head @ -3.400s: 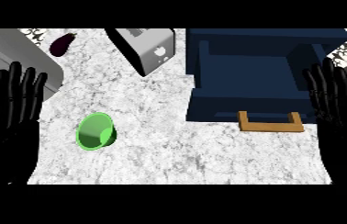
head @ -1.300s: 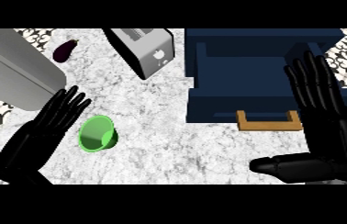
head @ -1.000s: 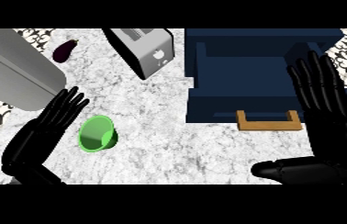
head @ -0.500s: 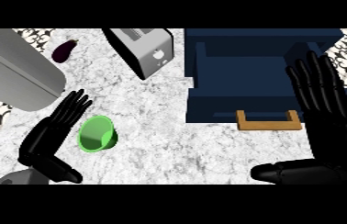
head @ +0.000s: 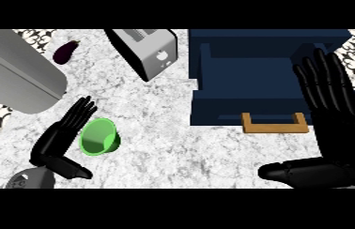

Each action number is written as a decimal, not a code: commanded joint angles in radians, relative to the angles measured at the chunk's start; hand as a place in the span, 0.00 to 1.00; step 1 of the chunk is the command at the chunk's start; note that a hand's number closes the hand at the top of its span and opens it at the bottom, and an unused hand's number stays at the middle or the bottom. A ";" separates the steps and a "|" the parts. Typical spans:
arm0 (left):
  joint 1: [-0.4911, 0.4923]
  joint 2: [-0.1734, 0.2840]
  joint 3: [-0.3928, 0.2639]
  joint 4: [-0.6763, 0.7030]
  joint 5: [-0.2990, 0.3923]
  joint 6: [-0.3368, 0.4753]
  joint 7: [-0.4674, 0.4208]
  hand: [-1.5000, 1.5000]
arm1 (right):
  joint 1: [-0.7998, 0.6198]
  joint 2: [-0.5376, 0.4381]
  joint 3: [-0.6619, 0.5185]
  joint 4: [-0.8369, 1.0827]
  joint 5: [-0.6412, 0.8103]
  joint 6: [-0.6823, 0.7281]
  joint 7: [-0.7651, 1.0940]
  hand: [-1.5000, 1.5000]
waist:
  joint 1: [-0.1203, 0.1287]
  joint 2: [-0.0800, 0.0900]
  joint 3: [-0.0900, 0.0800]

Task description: Pick up the cup, place it into the drawer and close the drawer

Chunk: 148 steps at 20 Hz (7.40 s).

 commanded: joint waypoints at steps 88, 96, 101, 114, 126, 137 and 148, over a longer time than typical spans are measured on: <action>-0.168 -0.244 -0.135 -0.345 0.225 0.503 0.063 1.00 | 0.030 -0.055 -0.106 -0.066 -0.113 0.061 0.054 0.00 | 0.003 -0.003 0.001; -0.340 -0.248 -0.265 -0.431 0.201 0.738 0.258 1.00 | -0.043 -0.046 -0.058 -0.042 -0.059 0.023 0.115 0.00 | 0.003 -0.002 0.000; -0.554 -0.242 -0.201 -0.269 0.152 0.758 0.265 1.00 | -0.010 -0.048 -0.084 -0.016 -0.068 0.049 0.052 0.00 | -0.003 0.000 0.001; -0.910 -0.248 -0.269 0.091 0.175 0.923 0.308 1.00 | -0.036 -0.029 -0.065 -0.033 -0.053 0.023 0.071 0.00 | -0.018 0.003 0.000; -1.089 -0.248 -0.333 0.410 0.286 0.998 0.201 1.00 | 0.054 -0.003 -0.033 -0.002 -0.025 0.066 -0.020 0.00 | -0.027 0.004 0.001; -1.155 -0.248 -0.603 0.593 0.495 1.066 0.136 1.00 | -0.043 -0.028 -0.055 0.058 -0.069 0.082 0.004 0.00 | -0.071 0.014 0.002; -1.182 -0.248 -0.750 0.718 0.518 1.096 0.121 1.00 | -0.036 -0.027 -0.057 0.080 -0.069 0.104 -0.049 0.00 | -0.106 0.027 0.003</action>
